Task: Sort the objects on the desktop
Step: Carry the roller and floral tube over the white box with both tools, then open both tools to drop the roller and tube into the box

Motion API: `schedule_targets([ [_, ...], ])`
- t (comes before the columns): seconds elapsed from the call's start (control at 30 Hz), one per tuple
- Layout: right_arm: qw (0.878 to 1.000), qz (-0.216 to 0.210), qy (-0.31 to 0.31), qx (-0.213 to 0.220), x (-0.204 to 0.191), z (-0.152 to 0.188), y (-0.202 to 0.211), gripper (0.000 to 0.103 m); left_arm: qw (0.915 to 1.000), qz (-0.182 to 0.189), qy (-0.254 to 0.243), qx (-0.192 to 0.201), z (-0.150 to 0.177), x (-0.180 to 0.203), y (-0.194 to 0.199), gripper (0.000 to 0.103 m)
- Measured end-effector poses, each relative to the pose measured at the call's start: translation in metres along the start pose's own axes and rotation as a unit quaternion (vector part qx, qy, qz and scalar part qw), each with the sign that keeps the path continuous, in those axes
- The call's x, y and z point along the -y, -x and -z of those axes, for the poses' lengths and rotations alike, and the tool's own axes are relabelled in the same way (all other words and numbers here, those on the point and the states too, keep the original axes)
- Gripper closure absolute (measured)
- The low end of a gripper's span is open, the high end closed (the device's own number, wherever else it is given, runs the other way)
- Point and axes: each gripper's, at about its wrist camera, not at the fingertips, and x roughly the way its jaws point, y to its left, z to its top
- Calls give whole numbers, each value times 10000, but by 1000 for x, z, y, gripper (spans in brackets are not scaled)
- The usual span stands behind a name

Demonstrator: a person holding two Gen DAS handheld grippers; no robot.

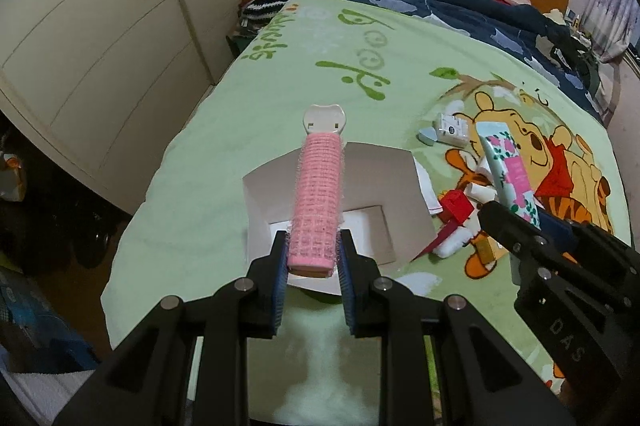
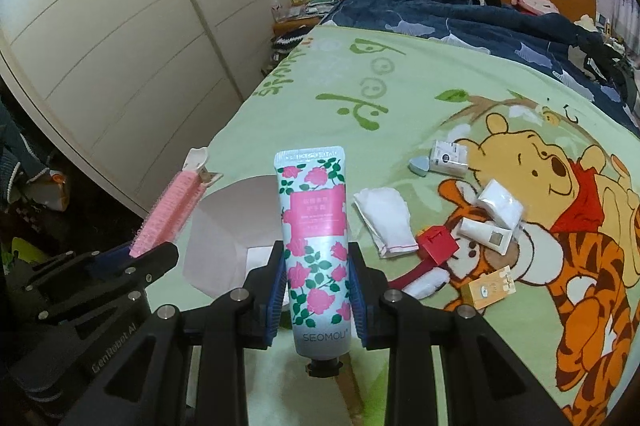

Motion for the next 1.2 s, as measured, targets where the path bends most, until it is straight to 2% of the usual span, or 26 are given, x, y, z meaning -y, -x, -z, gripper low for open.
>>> schedule_targets([
  [0.33, 9997, 1, 150, -190, -17, -3, -25, 74, 9999, -30, 3, -151, 1, -12, -14, 79],
  [0.73, 9979, -59, 416, -484, -39, 2, -64, 74, 9986, -56, 46, -520, 13, -28, -43, 79],
  [1.03, 9941, -32, 601, -902, -41, 5, -104, 74, 9963, 43, -6, -855, 17, -30, -72, 78],
  [1.13, 9934, -35, 508, -1030, -37, 5, -114, 72, 9956, 43, -14, -933, 15, -29, -79, 75],
  [1.17, 9933, -25, 474, -1055, -35, 4, -116, 69, 9954, 29, -25, -955, 14, -29, -82, 70],
  [1.2, 9932, -15, 441, -1081, -34, 3, -118, 66, 9952, 22, -30, -974, 14, -30, -84, 60],
])
